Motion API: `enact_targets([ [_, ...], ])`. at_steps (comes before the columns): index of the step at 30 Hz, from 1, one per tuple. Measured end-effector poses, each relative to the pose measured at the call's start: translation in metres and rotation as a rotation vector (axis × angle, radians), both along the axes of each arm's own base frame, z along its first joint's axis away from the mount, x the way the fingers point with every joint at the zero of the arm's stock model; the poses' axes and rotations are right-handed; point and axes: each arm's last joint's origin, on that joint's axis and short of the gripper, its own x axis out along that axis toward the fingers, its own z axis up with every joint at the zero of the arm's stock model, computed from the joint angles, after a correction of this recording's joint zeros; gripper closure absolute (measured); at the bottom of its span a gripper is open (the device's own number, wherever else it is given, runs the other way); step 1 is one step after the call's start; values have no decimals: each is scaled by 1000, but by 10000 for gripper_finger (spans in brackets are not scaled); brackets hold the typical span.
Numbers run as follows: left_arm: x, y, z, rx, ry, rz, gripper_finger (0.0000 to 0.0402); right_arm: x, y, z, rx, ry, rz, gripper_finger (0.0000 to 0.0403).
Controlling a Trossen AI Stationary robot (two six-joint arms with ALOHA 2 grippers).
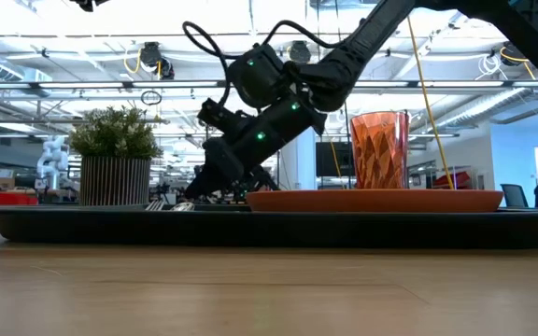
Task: Pick and place plate/cup/fork/spoon on tray
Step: Adjust the orange spoon on the black tray
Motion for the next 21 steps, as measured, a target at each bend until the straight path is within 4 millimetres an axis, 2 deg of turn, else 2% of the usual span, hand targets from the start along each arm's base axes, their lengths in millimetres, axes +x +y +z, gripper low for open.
enact_targets([
  [21, 0, 0, 0, 1, -2, 0, 321, -2, 1, -3, 5, 17, -29, 403],
])
